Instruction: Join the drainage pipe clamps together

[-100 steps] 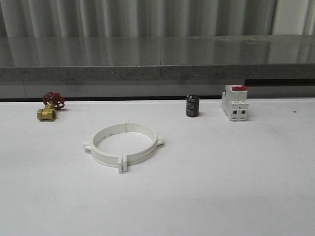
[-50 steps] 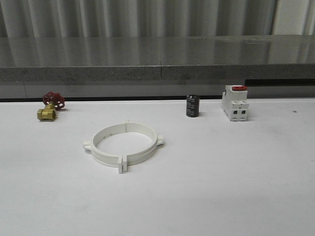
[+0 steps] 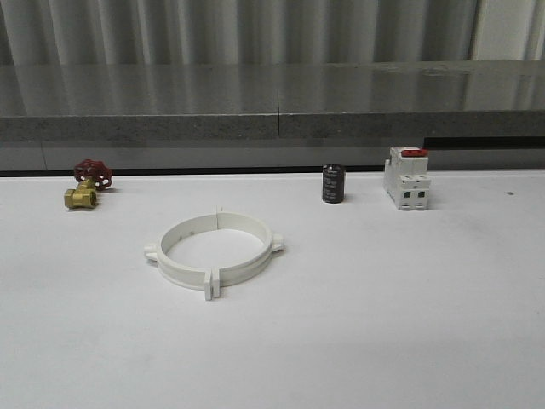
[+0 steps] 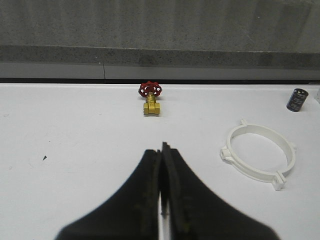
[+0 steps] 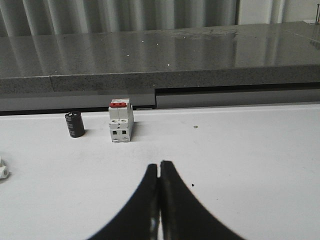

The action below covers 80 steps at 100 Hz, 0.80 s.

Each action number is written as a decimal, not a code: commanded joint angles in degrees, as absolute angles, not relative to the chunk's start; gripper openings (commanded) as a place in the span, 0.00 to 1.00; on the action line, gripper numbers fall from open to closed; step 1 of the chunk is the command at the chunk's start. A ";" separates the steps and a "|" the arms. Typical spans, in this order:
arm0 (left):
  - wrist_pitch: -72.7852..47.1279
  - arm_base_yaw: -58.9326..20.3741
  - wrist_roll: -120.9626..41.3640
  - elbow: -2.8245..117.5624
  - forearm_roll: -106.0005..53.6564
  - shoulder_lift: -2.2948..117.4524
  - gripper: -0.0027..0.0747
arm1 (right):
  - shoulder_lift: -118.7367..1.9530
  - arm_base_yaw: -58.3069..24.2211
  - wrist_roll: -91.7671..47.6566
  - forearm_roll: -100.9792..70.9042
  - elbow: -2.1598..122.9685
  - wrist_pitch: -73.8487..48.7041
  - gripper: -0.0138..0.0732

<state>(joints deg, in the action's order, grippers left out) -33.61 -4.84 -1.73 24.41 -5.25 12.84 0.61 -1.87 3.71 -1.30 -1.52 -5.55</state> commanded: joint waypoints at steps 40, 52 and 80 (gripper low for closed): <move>-23.39 -4.77 -1.58 20.82 -5.37 12.81 0.01 | 1.69 -1.54 3.23 -1.28 -0.60 -0.59 0.08; -16.51 -4.77 -1.58 15.00 -5.37 10.44 0.01 | 1.69 -1.54 3.23 -1.28 -0.60 -0.59 0.08; -5.89 -4.77 -1.58 2.04 -5.37 0.60 0.01 | 1.69 -1.54 3.23 -1.28 -0.60 -0.59 0.08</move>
<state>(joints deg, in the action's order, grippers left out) -13.56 -4.84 -1.73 3.61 -5.05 3.01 0.61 -1.87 3.71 -1.30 -1.52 -5.42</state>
